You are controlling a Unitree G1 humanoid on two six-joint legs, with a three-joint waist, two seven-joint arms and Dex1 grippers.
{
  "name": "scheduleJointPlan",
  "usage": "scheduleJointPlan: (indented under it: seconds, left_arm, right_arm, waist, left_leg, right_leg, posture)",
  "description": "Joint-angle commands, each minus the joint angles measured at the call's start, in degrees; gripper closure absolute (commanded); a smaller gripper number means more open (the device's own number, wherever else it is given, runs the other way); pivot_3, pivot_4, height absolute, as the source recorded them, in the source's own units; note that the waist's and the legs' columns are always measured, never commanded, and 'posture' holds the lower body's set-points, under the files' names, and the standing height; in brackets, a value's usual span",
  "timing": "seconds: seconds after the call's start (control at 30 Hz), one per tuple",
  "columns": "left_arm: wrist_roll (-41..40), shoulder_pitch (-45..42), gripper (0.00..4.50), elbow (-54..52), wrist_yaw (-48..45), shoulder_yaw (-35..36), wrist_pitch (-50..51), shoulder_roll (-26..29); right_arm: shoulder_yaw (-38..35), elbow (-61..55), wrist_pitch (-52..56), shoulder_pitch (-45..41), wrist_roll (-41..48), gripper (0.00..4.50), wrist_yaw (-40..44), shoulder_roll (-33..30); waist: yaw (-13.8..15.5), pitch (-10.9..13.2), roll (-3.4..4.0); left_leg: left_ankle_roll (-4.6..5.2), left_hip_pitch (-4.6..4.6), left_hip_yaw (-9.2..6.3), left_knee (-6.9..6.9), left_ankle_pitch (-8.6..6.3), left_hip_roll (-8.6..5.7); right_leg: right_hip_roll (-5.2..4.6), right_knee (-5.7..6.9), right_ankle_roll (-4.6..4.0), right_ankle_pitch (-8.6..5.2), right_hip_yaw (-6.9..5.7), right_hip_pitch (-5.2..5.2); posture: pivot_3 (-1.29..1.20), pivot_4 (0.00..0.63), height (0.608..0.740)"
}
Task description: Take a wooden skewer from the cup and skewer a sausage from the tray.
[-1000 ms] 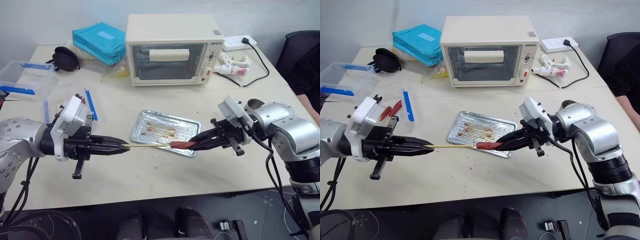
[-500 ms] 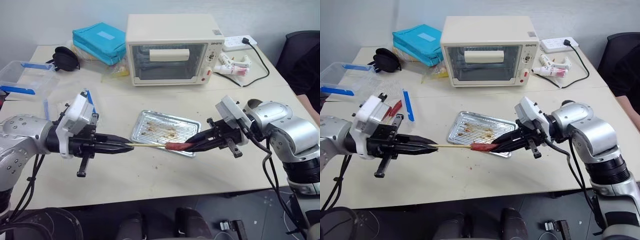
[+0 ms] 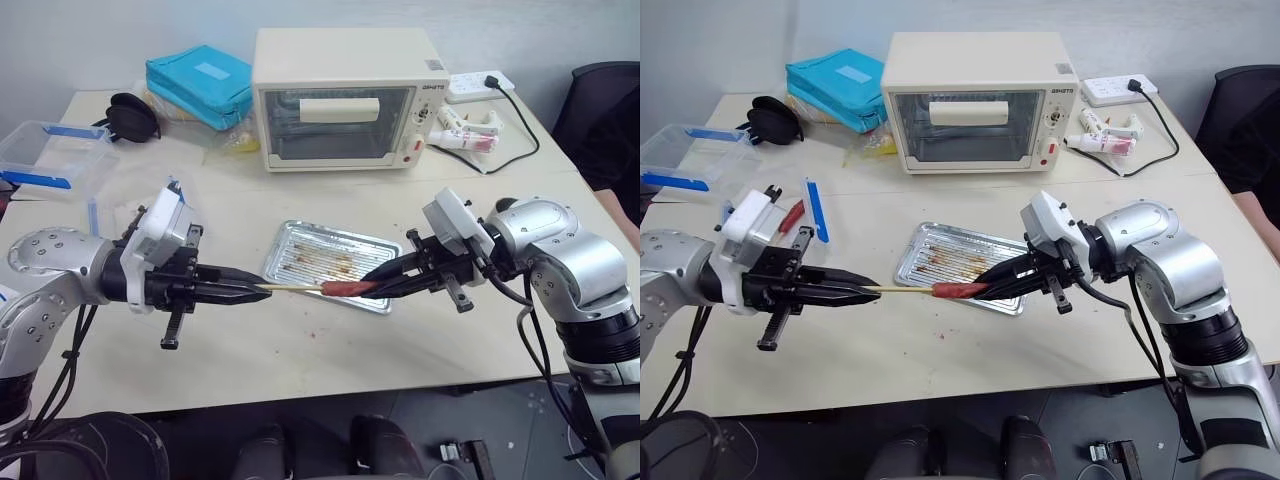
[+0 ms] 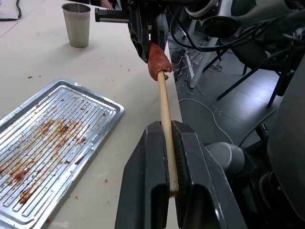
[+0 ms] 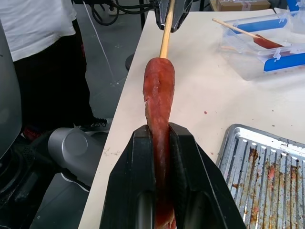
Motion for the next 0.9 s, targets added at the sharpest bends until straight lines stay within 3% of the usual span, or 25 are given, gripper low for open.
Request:
scheduleJointPlan:
  seconds: [0.03, 0.23, 0.47, 0.73, 0.9]
  left_arm:
    - [0.5, 0.6, 4.50, -1.1, 0.8, 1.0, -0.8, -0.2]
    - [0.1, 4.0, 4.50, -2.3, 3.8, 4.2, -0.8, -1.0]
    - [-2.5, 13.7, 4.50, -9.8, 15.0, 16.6, 0.9, -4.3]
    - [0.4, 22.6, 4.50, -22.3, 47.1, 29.2, 10.0, -13.0]
    - [2.9, 20.0, 4.50, -22.9, 67.8, 34.3, 19.0, -19.5]
  right_arm:
    - [-0.3, -1.9, 0.1, -1.3, 1.1, 3.14, 0.5, -0.3]
    - [-1.6, -1.4, -0.7, -1.4, 0.6, 1.12, -0.5, -0.6]
    - [-5.0, 3.0, -1.2, -2.6, -0.2, 1.12, -2.0, -2.9]
    - [-11.3, 2.3, 5.9, -2.4, 5.4, 1.12, -10.5, -1.1]
    - [-12.4, -1.0, 7.2, -1.3, 7.9, 1.12, -13.9, 0.2]
  waist:
    - [0.0, 0.0, 0.00]
    - [0.0, 0.0, 0.00]
    - [-0.1, 0.0, 0.00]
    - [-0.1, 0.0, -0.02]
    - [0.0, 0.0, -0.03]
  left_leg:
    - [0.00, 0.00, 0.00, 0.00, 0.00, 0.00]
    - [0.00, 0.00, -0.01, 0.00, 0.00, 0.01]
    - [0.00, 0.00, -0.04, 0.00, 0.00, 0.03]
    - [0.00, 0.02, -0.19, 0.00, 0.00, 0.06]
    - [0.00, 0.04, -0.19, 0.00, 0.00, 0.04]
  right_leg:
    - [0.00, 0.00, 0.00, 0.00, 0.00, 0.00]
    - [-0.01, 0.01, 0.00, 0.00, 0.00, 0.00]
    - [-0.06, 0.00, 0.00, 0.00, 0.04, 0.01]
    - [-0.22, -0.03, 0.00, 0.00, 0.40, 0.13]
    - [-0.20, -0.02, 0.00, 0.00, 0.44, 0.14]
  posture:
    - [0.00, 0.150, 0.740]
    - [0.00, 0.150, 0.740]
    - [0.00, 0.150, 0.740]
    - [0.00, 0.150, 0.740]
    - [0.00, 0.150, 0.740]
